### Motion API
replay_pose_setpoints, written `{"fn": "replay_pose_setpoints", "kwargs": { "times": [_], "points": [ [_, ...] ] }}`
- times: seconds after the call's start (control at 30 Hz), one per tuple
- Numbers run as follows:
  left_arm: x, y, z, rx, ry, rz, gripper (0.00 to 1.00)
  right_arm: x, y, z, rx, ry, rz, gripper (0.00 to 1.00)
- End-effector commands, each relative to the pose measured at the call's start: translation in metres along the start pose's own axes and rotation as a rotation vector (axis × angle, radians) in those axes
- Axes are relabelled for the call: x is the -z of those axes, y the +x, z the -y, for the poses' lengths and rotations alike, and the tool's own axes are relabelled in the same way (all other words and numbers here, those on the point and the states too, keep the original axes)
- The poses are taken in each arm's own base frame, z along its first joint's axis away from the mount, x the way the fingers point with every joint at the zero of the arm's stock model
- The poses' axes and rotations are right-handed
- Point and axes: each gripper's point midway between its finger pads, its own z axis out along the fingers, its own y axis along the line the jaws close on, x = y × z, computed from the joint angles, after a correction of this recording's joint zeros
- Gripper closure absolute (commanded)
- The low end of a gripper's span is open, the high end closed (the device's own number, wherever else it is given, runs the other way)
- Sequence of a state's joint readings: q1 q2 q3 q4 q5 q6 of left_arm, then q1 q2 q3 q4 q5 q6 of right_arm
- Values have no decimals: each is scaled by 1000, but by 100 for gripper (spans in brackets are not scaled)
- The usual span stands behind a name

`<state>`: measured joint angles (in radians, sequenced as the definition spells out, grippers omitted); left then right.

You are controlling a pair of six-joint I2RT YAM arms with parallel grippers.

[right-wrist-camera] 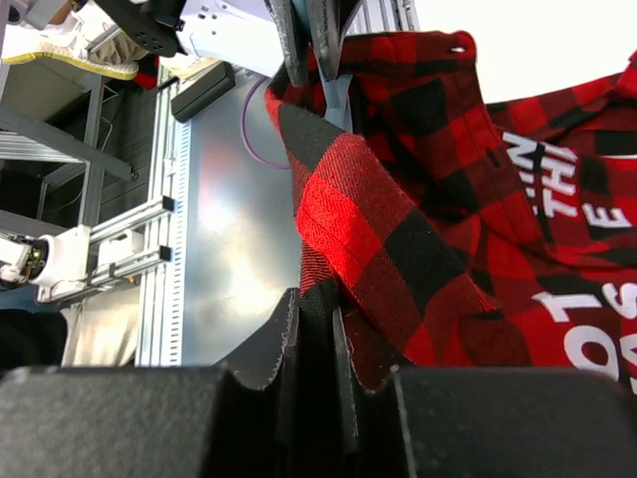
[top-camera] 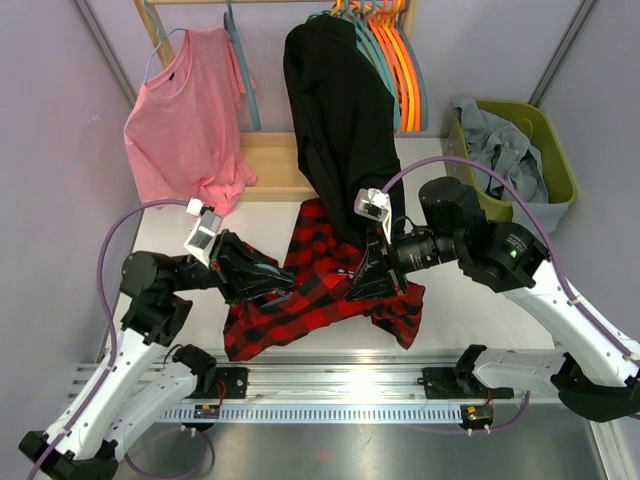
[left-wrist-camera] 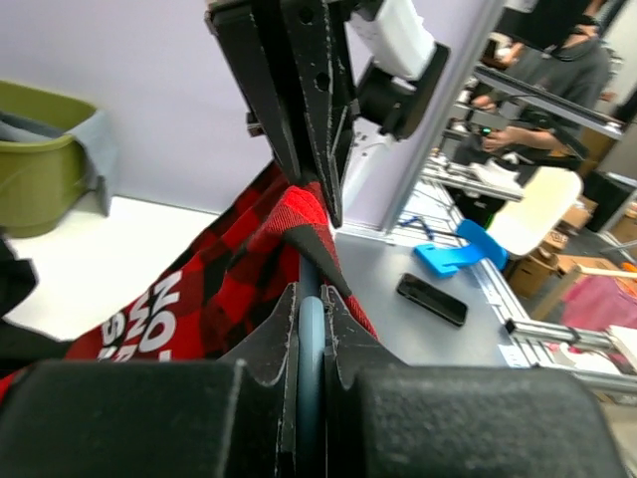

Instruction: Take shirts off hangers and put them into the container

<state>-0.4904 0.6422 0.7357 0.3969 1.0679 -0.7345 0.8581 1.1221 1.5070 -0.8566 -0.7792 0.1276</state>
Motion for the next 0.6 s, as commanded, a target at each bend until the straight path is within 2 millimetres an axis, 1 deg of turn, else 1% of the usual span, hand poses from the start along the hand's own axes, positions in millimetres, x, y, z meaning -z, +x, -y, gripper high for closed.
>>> {"fn": "replay_pose_setpoints", "kwargs": {
  "times": [0.0,0.03,0.07,0.1,0.13,0.17,0.2,0.23,0.27,0.33,0.37,0.43,0.47,0.53,0.57],
  "points": [
    [2,-8,-5,-66,-79,3,100,2,-15,-1,35,10,61,100],
    [3,-8,-10,-50,-117,9,100,3,-15,-1,35,18,64,83],
    [4,-10,-12,-54,-142,10,100,4,-14,1,36,29,66,73],
    [6,-12,-18,-99,-177,5,100,4,-13,4,36,45,66,65],
    [8,-33,-17,-155,-238,41,100,5,-12,4,42,53,66,48],
    [14,-28,-22,-131,-300,10,100,8,-11,4,47,63,69,40],
    [20,-38,-29,-207,-375,19,100,9,-9,9,56,93,72,33],
    [23,-60,-18,-270,-398,44,100,11,-8,11,61,108,72,27],
    [29,-60,-17,-269,-439,25,100,14,-6,11,66,121,73,20],
    [36,-77,-12,-348,-491,37,100,14,-1,16,72,137,64,19],
    [38,-89,-1,-375,-491,50,100,14,1,16,73,139,62,18],
    [37,-95,8,-390,-475,53,100,12,5,19,73,142,51,19],
    [36,-102,18,-405,-457,64,100,11,6,21,74,143,49,24],
    [34,-104,26,-392,-428,67,100,9,8,22,73,135,39,35],
    [35,-107,31,-402,-422,73,100,7,9,25,72,137,36,44]
  ]
}}
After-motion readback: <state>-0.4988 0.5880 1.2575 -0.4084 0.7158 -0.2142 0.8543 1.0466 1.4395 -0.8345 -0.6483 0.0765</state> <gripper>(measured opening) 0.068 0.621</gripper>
